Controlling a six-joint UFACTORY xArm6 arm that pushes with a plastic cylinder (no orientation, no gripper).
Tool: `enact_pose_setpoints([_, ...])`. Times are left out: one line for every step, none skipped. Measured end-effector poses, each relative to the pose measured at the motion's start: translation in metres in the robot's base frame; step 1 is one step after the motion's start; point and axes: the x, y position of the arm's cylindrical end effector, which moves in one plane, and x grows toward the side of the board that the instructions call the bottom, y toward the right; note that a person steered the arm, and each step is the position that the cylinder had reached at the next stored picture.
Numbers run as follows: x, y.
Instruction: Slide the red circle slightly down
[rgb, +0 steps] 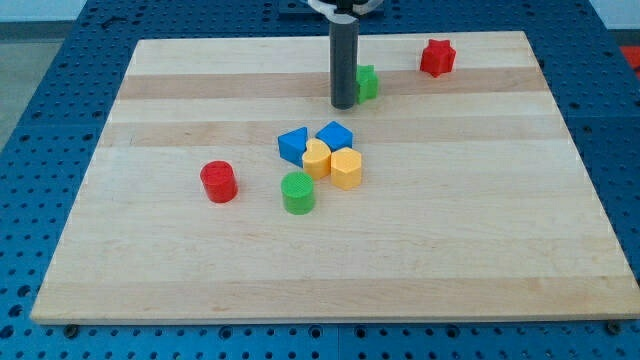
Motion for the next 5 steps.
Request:
enact_pose_setpoints([0.007,-0.051])
enact_pose_setpoints([0.008,-0.079])
enact_pose_setpoints([0.008,-0.085])
enact_pose_setpoints([0.008,-0.09])
enact_pose_setpoints([0.041,-0.135])
